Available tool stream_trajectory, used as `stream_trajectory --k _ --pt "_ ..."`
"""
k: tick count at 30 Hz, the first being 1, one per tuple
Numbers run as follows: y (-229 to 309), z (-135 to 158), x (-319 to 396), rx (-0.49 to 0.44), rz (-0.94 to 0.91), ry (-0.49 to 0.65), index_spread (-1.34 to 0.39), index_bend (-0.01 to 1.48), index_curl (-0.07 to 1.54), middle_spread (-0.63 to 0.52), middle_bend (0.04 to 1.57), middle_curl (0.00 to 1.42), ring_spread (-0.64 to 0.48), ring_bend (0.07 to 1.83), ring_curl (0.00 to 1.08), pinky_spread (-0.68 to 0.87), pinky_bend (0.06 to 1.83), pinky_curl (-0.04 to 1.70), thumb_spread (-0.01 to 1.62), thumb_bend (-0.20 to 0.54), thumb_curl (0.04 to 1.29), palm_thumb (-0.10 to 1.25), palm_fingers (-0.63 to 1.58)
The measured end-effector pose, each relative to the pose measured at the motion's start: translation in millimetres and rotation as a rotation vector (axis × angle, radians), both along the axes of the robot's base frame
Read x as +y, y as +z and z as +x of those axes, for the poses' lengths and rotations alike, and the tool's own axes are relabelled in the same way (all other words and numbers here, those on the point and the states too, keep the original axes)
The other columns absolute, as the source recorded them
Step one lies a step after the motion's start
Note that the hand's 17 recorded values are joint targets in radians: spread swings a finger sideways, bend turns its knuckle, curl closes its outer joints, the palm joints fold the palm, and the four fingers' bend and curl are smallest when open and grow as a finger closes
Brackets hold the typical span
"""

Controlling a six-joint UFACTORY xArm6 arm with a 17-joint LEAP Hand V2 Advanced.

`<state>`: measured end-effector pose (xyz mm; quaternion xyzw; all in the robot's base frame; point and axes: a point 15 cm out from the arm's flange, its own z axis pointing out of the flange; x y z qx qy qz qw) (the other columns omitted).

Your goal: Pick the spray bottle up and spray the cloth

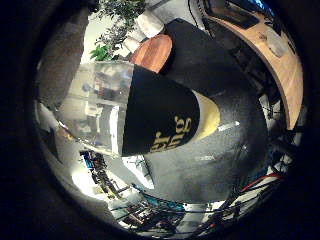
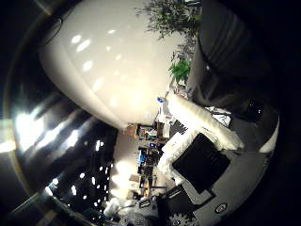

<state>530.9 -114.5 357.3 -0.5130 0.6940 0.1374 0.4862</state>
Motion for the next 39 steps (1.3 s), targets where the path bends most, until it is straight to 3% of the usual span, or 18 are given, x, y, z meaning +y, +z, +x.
stream_trajectory --k 11,19,28,39 --pt "9.7 -0.9 2.6 -0.025 -0.011 -0.011 -0.47 1.08 1.15 -0.42 1.19 1.25 -0.33 1.49 0.98 -0.33 1.35 1.27 1.14 -0.015 0.37 0.9 0.62" --pt "24.9 -5.3 7.8 -0.057 -0.039 -0.037 -0.42 1.12 1.13 -0.37 1.22 1.22 -0.31 1.46 0.98 -0.28 1.3 1.28 1.11 -0.014 0.41 0.95 0.76" --pt "52.5 -9.7 72.1 -0.078 -0.079 0.066 -0.36 1.11 1.08 -0.33 1.21 1.18 -0.3 1.41 0.97 -0.25 1.25 1.31 1.08 -0.016 0.46 0.96 0.84" --pt "50.1 -23.3 117.2 0.038 -0.201 0.132 -0.34 1.09 1.05 -0.31 1.2 1.16 -0.3 1.38 0.98 -0.21 1.22 1.33 1.08 -0.019 0.48 0.94 0.89"
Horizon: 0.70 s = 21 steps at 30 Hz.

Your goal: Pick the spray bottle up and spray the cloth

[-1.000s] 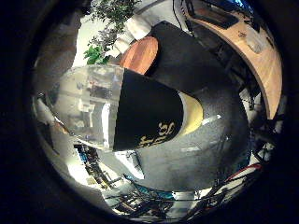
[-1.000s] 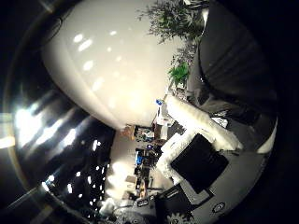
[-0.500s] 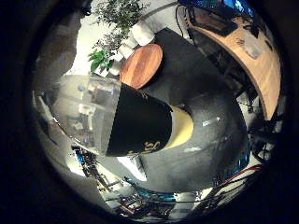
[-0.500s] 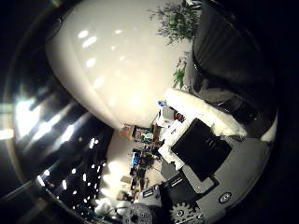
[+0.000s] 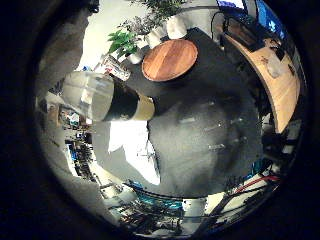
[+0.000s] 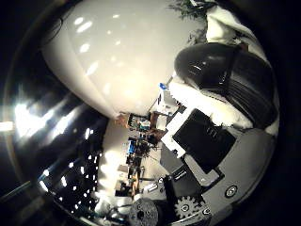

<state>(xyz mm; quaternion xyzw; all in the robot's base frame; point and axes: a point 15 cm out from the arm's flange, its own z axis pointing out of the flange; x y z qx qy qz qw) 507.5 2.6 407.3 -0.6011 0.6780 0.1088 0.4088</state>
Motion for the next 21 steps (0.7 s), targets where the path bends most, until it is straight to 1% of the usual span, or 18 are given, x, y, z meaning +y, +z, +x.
stream_trajectory --k 3,7,14,21 --pt "1.3 -3.4 6.5 0.024 -0.044 0.01 -0.33 1.09 1.05 -0.3 1.2 1.16 -0.31 1.37 0.98 -0.21 1.21 1.34 1.08 -0.02 0.48 0.93 0.89" --pt "12.8 -2.9 14.5 0.024 -0.101 0.02 -0.33 1.08 1.05 -0.3 1.2 1.15 -0.31 1.37 0.99 -0.2 1.21 1.35 1.08 -0.017 0.48 0.93 0.9" --pt "29.3 -9.7 38.3 0.013 -0.131 0.048 -0.33 1.08 1.04 -0.3 1.19 1.15 -0.31 1.35 0.99 -0.19 1.2 1.35 1.07 -0.017 0.48 0.92 0.91" --pt "47.4 -12.9 66.8 0.015 -0.203 0.083 -0.33 1.08 1.04 -0.3 1.18 1.15 -0.31 1.34 0.99 -0.19 1.19 1.36 1.07 -0.018 0.48 0.92 0.93"
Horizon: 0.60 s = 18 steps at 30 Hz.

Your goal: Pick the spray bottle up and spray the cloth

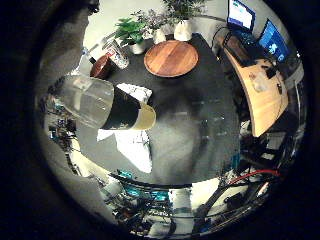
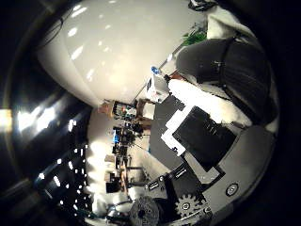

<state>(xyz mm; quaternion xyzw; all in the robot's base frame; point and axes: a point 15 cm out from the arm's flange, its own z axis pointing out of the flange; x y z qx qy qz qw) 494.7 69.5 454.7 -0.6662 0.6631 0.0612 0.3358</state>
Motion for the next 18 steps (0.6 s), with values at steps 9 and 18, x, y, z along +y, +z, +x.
stream_trajectory --k 9,18 --pt "10.3 -6.9 48.6 0.01 -0.003 0.057 -0.32 1.07 1.04 -0.29 1.16 1.16 -0.31 1.34 0.99 -0.18 1.17 1.37 1.06 -0.018 0.48 0.92 0.94" --pt "15.6 -7.1 84.3 0.021 -0.011 0.089 -0.32 1.07 1.04 -0.29 1.15 1.17 -0.31 1.33 0.99 -0.18 1.16 1.37 1.06 -0.018 0.48 0.92 0.95"
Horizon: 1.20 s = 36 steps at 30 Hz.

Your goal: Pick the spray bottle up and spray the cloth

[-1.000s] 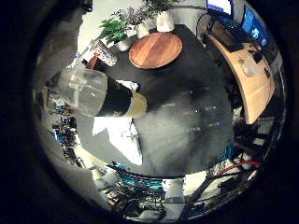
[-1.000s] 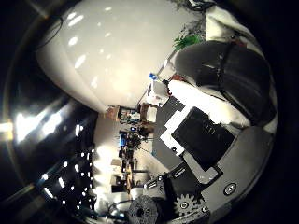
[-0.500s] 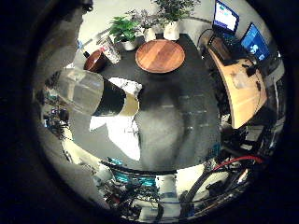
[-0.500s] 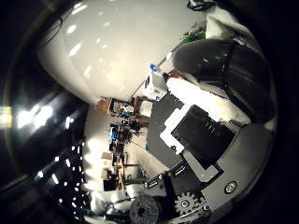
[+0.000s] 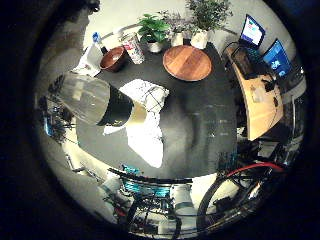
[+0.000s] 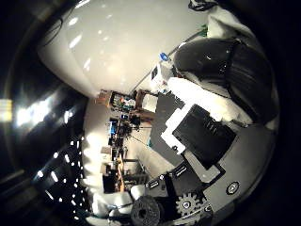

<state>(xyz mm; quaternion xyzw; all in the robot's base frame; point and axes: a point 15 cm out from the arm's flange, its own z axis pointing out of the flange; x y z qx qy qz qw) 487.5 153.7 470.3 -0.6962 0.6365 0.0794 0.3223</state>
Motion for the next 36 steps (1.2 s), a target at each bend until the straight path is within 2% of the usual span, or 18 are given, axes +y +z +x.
stream_trajectory --k 6,18,31,36 --pt "-26.9 4.3 3.0 0.051 -0.026 0.0 -0.32 1.06 1.04 -0.28 1.14 1.17 -0.31 1.33 1.0 -0.18 1.16 1.38 1.07 -0.021 0.47 0.91 0.95" --pt "-3.9 2.3 4.7 -0.002 -0.02 -0.002 -0.33 1.05 1.04 -0.29 1.13 1.18 -0.31 1.32 1.0 -0.18 1.15 1.38 1.07 -0.018 0.47 0.9 0.96" --pt "27.7 -9.0 -79.3 -0.062 -0.031 -0.116 -0.33 1.04 1.05 -0.28 1.14 1.17 -0.31 1.3 1.0 -0.18 1.14 1.39 1.07 -0.018 0.46 0.9 0.97" --pt "29.0 -22.4 -118.0 -0.05 -0.043 -0.154 -0.33 1.03 1.05 -0.28 1.13 1.17 -0.32 1.3 1.01 -0.18 1.14 1.39 1.07 -0.019 0.46 0.89 0.97"
